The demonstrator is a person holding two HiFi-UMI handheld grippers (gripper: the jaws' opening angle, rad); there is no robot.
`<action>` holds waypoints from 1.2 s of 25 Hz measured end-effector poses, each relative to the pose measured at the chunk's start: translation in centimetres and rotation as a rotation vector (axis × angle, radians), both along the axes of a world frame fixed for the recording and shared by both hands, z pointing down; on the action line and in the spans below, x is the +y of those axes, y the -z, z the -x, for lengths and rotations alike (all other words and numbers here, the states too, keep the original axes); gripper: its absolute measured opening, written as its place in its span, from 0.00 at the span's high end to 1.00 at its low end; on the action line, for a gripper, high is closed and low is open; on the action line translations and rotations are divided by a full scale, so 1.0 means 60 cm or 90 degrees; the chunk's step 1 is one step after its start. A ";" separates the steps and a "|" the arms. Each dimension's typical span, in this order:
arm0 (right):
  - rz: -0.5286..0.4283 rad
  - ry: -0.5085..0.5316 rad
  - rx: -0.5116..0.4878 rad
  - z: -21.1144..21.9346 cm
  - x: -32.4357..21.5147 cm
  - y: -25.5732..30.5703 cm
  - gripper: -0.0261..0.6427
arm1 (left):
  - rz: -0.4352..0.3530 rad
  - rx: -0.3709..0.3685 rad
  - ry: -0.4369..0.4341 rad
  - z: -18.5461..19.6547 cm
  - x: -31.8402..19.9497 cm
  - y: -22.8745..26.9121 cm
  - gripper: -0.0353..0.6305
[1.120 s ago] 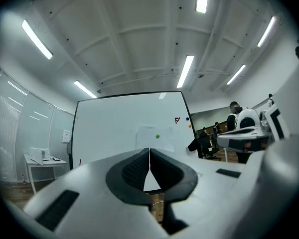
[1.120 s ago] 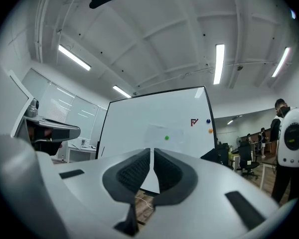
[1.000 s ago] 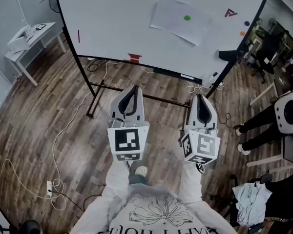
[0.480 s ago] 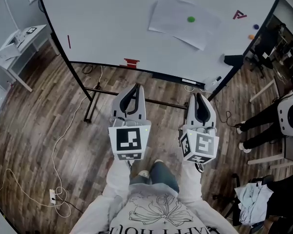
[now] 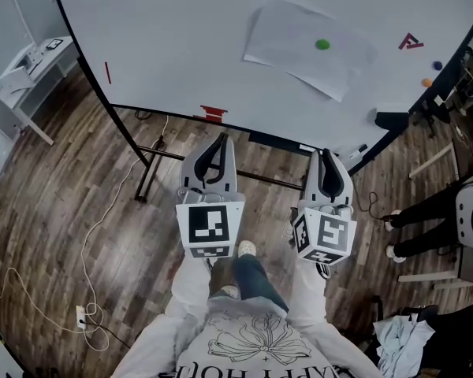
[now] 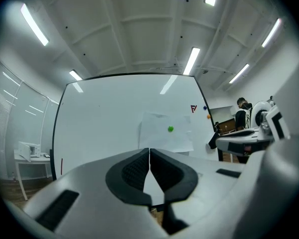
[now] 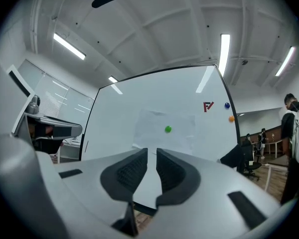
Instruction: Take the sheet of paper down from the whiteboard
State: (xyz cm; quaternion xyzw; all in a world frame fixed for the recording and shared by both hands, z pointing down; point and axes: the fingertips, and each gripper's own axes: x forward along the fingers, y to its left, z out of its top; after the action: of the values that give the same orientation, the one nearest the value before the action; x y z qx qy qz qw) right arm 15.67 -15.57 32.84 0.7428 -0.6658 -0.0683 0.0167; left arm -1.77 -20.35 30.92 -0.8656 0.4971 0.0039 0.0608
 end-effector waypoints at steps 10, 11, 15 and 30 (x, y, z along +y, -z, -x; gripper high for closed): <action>-0.032 0.018 0.016 -0.093 -0.172 0.048 0.89 | -0.018 0.007 0.050 -0.068 -0.166 0.035 0.94; -0.036 0.020 0.020 -0.101 -0.187 0.053 0.89 | -0.020 0.009 0.052 -0.075 -0.181 0.039 0.94; -0.045 0.026 0.034 -0.124 -0.237 0.064 0.88 | -0.025 0.022 0.054 -0.099 -0.229 0.047 0.94; -0.042 0.028 0.051 -0.159 -0.326 0.067 0.84 | -0.014 0.087 0.029 -0.129 -0.335 0.077 0.94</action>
State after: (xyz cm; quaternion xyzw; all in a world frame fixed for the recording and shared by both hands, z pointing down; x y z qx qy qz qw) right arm 25.21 -35.10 28.81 0.7247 -0.6783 -0.1201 0.0175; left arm 6.00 -40.43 26.31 -0.8509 0.5198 0.0668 0.0368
